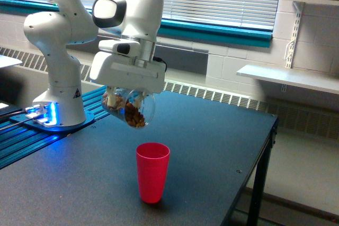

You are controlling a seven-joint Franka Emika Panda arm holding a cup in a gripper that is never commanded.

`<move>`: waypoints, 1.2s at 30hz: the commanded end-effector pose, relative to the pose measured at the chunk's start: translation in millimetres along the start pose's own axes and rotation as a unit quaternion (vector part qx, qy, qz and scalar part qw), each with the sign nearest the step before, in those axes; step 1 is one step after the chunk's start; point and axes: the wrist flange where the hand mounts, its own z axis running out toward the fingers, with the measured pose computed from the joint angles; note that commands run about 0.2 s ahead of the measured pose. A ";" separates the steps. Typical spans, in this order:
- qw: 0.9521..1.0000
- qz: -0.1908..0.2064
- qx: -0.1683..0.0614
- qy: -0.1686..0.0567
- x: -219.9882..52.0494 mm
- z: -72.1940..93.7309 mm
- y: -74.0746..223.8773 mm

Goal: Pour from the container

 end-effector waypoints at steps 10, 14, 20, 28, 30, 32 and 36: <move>1.000 -0.006 -0.002 -0.013 20.6 8.6 -2.2; 1.000 -0.010 -0.005 -0.017 22.1 9.9 -7.1; 0.999 -0.022 -0.013 -0.022 22.8 11.5 -14.2; 0.999 -0.033 -0.024 -0.033 20.2 12.7 -23.6; 0.998 -0.036 -0.026 -0.035 19.6 13.0 -25.7; 0.998 -0.038 -0.027 -0.037 18.4 13.4 -28.1; 0.998 -0.043 -0.029 -0.040 16.5 13.8 -32.4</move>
